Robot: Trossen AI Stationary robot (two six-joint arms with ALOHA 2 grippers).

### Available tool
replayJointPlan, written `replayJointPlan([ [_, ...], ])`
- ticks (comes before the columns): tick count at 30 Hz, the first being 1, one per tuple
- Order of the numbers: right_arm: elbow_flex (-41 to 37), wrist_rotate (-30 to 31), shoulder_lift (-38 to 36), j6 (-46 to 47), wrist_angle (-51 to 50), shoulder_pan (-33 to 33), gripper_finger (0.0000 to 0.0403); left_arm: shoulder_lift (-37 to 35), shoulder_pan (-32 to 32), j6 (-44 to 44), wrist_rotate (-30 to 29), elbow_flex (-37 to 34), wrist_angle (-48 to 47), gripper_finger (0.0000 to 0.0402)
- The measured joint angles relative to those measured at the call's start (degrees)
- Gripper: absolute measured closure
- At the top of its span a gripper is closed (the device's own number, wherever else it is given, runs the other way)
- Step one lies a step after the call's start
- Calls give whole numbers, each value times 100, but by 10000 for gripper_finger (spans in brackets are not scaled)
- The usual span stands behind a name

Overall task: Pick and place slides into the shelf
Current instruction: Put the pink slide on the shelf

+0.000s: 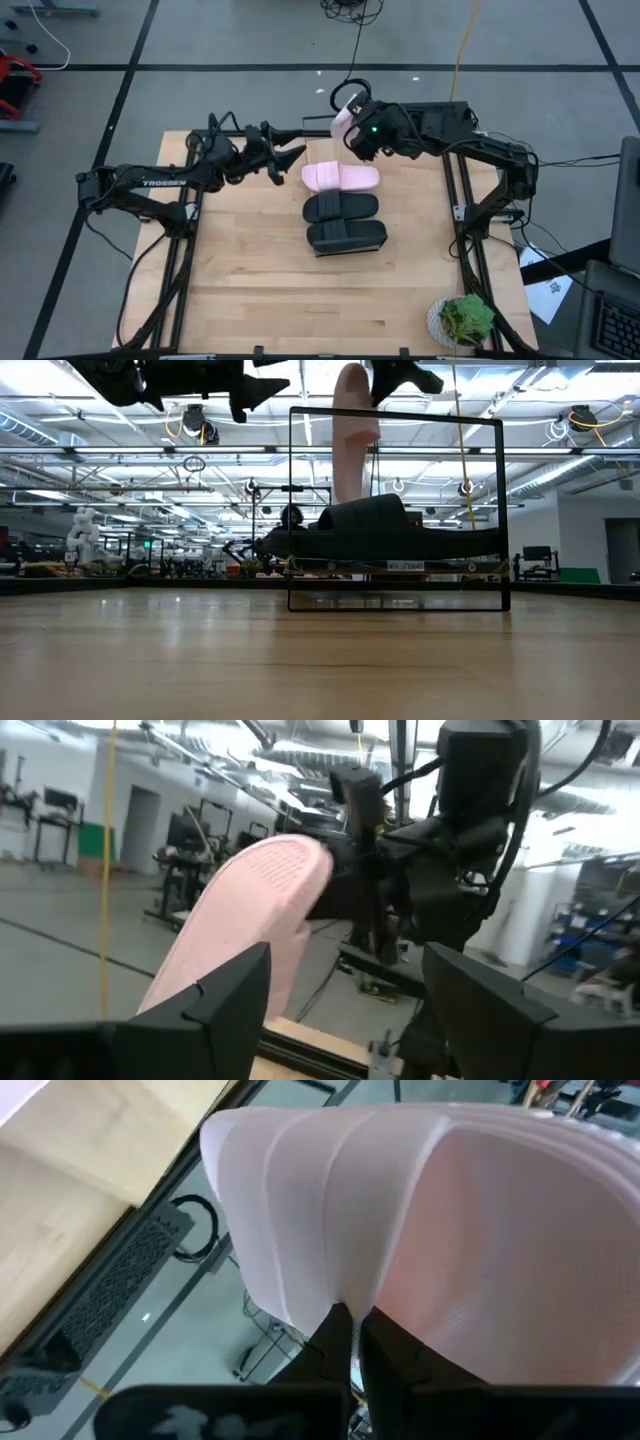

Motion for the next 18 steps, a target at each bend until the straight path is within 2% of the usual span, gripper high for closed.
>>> replayJointPlan([
  [9, -4, -141, 283, -119, 754, 153, 403, 303, -362, 945, -668, 5, -94, 142],
  [18, -4, -288, 263, 54, 1013, 147, 403, 321, -369, 1348, -1664, 4, -753, 142],
])
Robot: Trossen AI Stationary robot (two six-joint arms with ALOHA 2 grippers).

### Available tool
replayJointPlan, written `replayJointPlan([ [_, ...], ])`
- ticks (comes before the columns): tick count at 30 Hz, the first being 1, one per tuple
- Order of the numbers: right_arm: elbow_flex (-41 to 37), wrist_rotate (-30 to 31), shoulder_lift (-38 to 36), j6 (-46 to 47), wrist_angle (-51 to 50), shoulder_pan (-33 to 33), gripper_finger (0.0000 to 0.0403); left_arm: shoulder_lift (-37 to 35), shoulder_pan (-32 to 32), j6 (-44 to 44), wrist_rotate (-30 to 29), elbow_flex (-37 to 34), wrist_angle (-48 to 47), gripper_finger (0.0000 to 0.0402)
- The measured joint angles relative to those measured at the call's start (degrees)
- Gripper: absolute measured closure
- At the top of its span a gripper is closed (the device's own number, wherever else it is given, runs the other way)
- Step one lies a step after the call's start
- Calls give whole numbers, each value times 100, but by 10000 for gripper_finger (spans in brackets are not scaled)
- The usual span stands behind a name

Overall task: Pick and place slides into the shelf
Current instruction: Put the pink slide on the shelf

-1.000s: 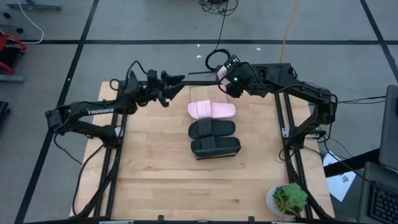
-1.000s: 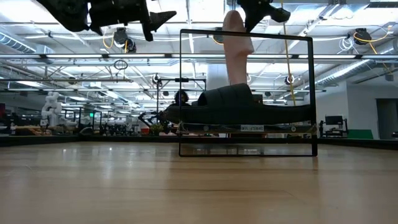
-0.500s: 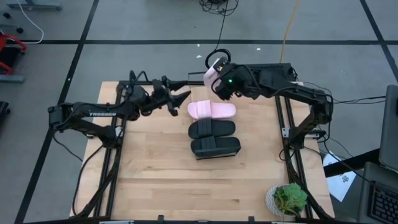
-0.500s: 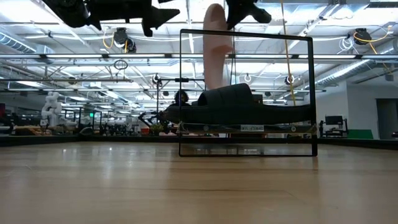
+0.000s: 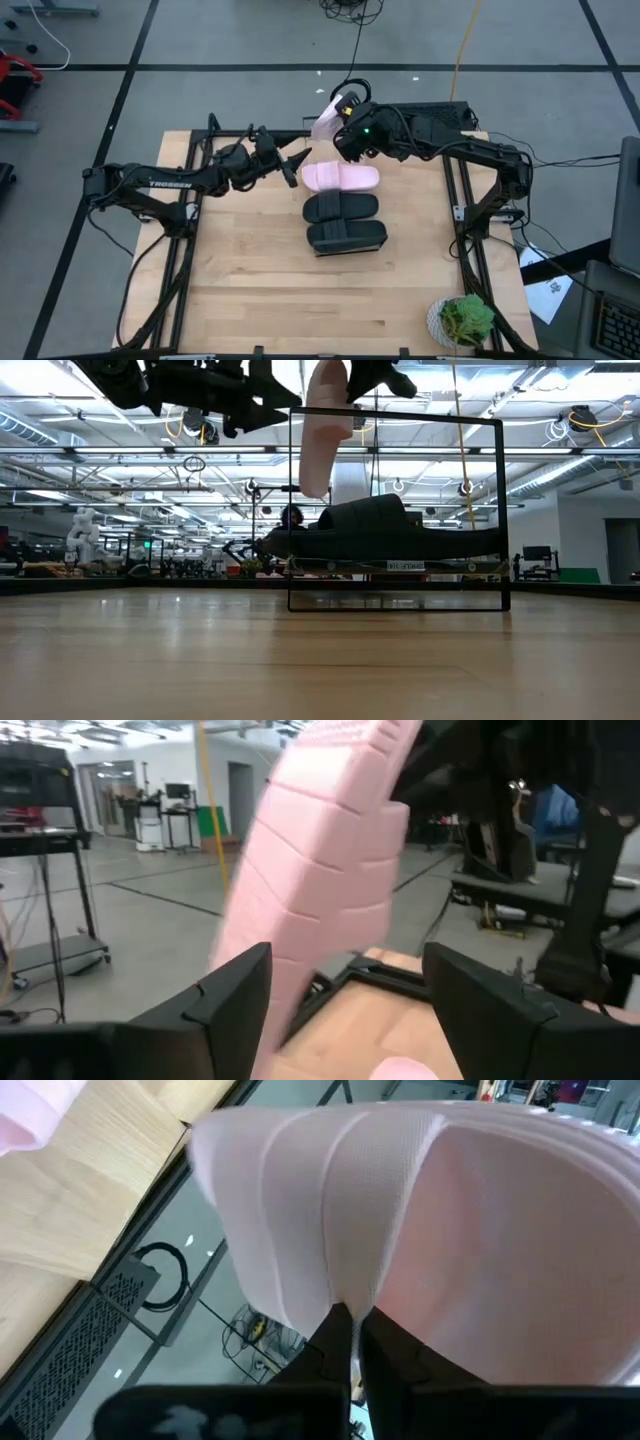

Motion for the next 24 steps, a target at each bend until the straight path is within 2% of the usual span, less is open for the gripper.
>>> replayJointPlan([
  [5, 0, -13, -10, 12, 74, 0, 403, -4, -1, 1, -176, 0, -132, 142],
  [13, 0, -414, -10, 173, 393, 0, 403, -4, -96, 12, -570, 0, -557, 142],
  [24, 0, -430, -10, 272, 429, 129, 403, -4, -37, 193, -874, 0, -781, 142],
])
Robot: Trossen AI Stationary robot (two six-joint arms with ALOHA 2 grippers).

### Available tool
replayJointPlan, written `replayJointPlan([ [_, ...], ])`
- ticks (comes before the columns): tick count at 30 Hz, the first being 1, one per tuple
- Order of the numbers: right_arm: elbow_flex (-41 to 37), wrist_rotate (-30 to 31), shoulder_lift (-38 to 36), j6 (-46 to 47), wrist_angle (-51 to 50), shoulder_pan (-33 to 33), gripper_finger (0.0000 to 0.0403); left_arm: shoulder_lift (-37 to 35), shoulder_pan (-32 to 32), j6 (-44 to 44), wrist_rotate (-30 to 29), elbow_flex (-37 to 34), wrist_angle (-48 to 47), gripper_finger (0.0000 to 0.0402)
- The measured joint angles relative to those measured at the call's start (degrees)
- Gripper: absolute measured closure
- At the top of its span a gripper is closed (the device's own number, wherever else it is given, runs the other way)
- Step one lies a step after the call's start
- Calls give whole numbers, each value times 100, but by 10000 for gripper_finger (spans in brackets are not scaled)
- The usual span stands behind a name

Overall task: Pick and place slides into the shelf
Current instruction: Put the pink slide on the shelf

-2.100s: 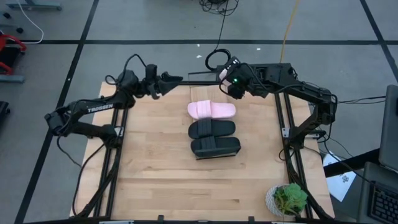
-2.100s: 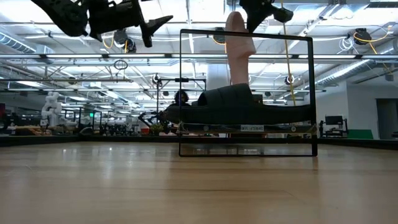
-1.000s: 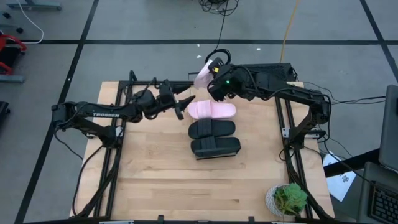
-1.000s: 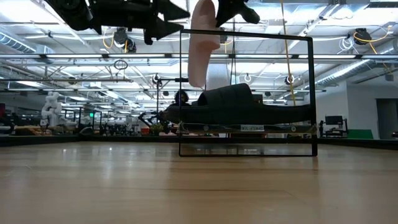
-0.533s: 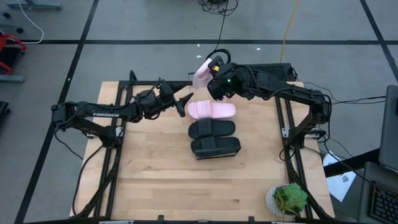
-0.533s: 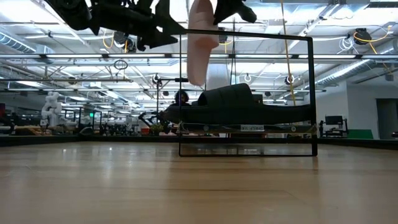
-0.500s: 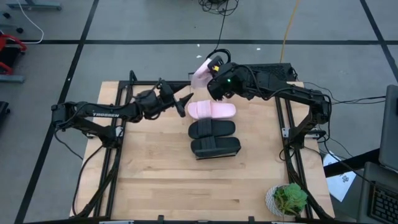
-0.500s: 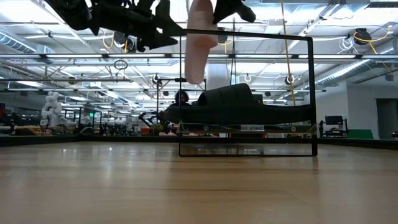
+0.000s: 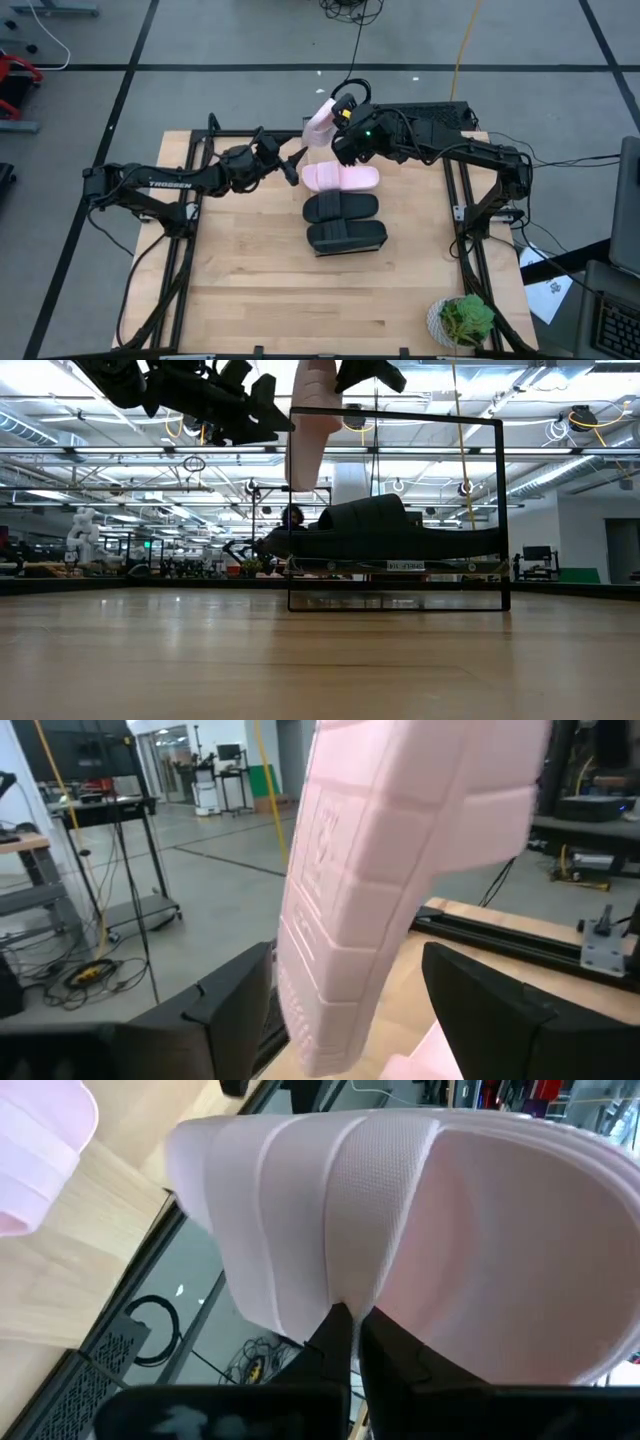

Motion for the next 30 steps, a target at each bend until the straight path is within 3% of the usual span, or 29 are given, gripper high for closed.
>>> replayJointPlan([
  [17, 0, 6, 0, 2, 13, 271, 403, 211, -6, -81, -58, 1, -93, 142],
  [27, 0, 11, 0, 2, 111, 368, 403, 908, -17, -49, -252, 650, -71, 144],
  [30, 0, 50, 0, 22, 121, 371, 403, 970, -17, 77, -288, 867, -298, 168],
])
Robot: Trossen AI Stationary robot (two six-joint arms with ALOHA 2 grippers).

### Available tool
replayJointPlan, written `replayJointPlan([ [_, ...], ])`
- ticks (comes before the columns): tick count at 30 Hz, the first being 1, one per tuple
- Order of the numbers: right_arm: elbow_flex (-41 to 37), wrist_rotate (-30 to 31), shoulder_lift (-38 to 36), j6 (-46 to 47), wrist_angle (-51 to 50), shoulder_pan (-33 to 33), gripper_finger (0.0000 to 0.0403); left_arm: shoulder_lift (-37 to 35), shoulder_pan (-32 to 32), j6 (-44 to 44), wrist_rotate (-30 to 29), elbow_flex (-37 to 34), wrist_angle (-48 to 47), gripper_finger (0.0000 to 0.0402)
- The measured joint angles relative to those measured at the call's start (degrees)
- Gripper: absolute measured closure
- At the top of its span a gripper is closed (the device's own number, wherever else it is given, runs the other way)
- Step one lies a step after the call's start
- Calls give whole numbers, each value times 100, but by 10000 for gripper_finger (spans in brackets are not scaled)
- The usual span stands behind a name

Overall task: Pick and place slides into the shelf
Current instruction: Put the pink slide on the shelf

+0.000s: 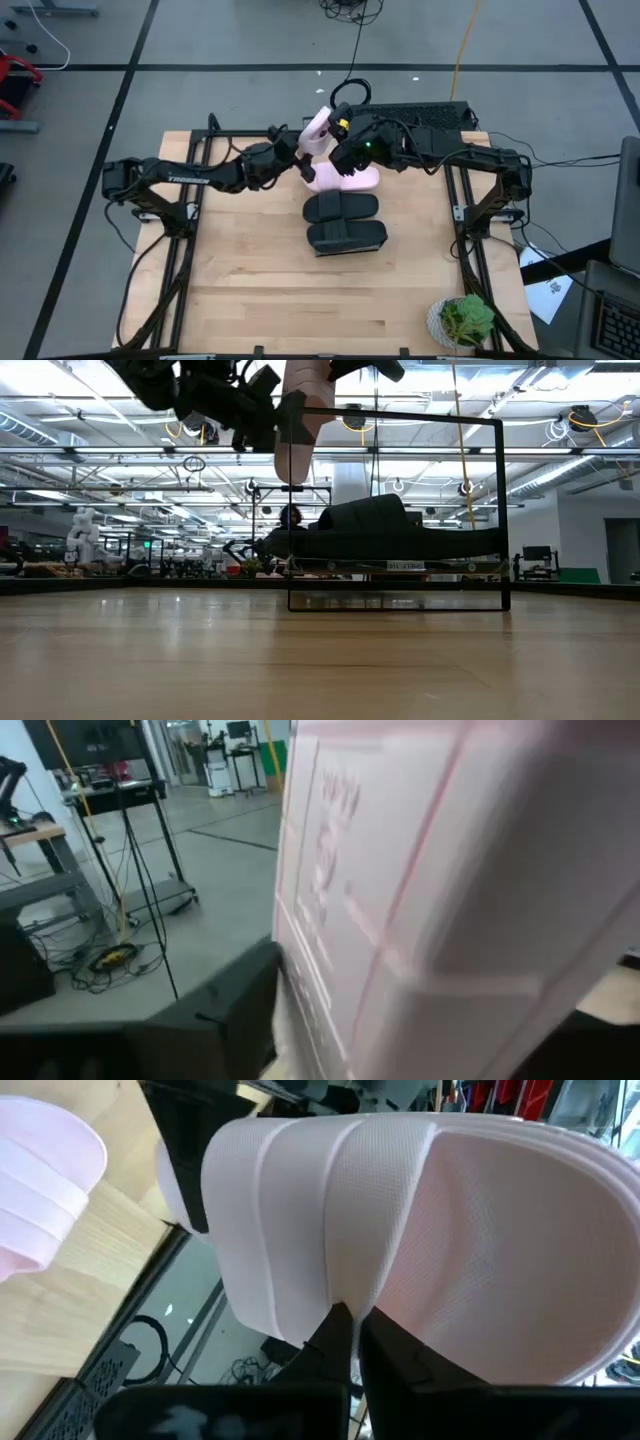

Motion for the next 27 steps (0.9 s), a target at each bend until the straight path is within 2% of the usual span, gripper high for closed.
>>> replayJointPlan([
  [2, 0, 138, 0, -21, 10, 2, 403, -2, 0, 6, 58, 122, -279, 203],
  [7, 0, 197, 0, -24, -7, -60, 403, 1, 5, -135, 476, 240, -776, 322],
  [9, 2, 197, 0, -24, -7, -92, 403, 1, 11, -210, 625, 243, -778, 351],
  [23, 0, 253, 2, 323, 331, -119, 393, -10, 57, -1066, 774, 259, -972, 351],
  [27, 2, 669, -23, 278, 782, -46, 382, -9, 200, -1225, 781, 245, -1138, 351],
])
